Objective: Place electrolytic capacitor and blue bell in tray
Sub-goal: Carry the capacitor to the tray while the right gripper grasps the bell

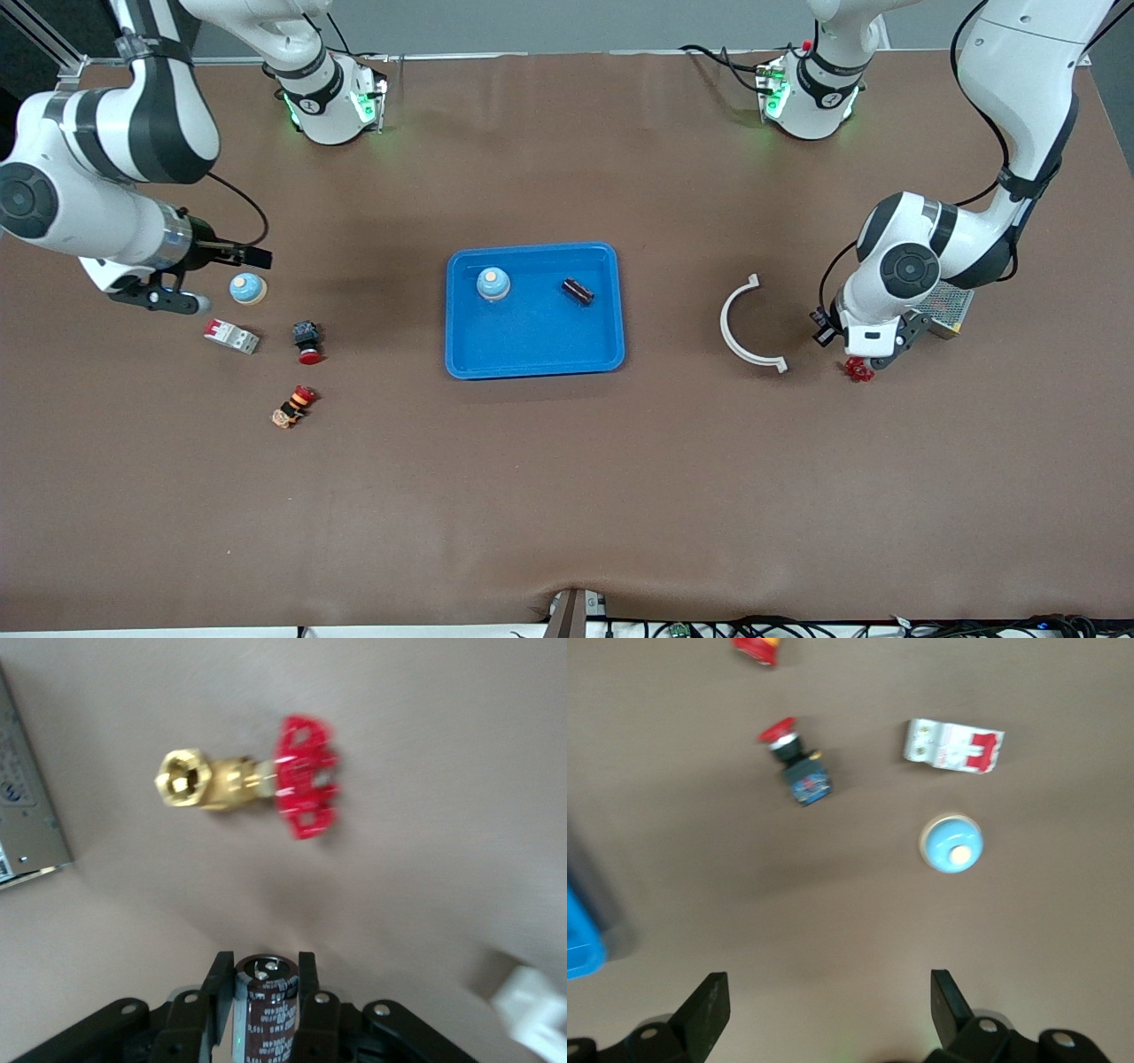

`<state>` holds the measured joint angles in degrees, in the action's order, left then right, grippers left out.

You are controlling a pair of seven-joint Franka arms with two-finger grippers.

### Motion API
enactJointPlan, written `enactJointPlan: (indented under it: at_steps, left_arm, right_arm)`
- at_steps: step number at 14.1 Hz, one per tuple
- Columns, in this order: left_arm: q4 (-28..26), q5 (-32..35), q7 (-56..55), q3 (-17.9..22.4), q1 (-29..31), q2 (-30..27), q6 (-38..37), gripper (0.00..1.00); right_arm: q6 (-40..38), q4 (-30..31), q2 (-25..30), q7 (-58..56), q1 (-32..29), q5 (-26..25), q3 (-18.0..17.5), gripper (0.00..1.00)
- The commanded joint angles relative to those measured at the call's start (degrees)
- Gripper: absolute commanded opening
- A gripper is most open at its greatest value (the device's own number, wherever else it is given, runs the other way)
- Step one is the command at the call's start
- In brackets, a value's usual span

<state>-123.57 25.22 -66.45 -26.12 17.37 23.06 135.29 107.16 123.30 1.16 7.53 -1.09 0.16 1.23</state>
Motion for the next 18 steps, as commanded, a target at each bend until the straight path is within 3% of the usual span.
enactJointPlan:
  at_steps: [1,4,8,15,18]
  left_arm:
    - [6.74,-0.78,-1.14,-3.39,-0.14,0.22,-6.78,0.00]
    - [12.98,-6.30,-2.98,-5.78,-1.72,1.71,-9.43,0.00]
    - [21.59,-9.75,-12.01,-5.69,-11.28,6.72,-10.22,0.00]
    - [36.36,-9.22,-31.08,-5.08,-29.13,17.35,-10.31,0.00]
    - [39.19,-9.05,-36.90,-3.60,-34.40,20.78,-9.53,0.00]
  right_arm:
    - [8.91,9.30,3.33,-7.42,-6.80,-1.13,-1.23,1.00]
    - [21.12,16.51,2.89,-13.15,-12.25,-1.22,-1.23,1.00]
    - [32.74,22.85,1.49,-13.60,-14.55,-1.22,-1.23,1.00]
    - [47.60,25.15,-6.94,-13.60,-15.35,-1.22,-1.23,1.00]
    - [52.17,25.15,-10.20,-13.60,-15.26,-1.22,-1.14,1.00]
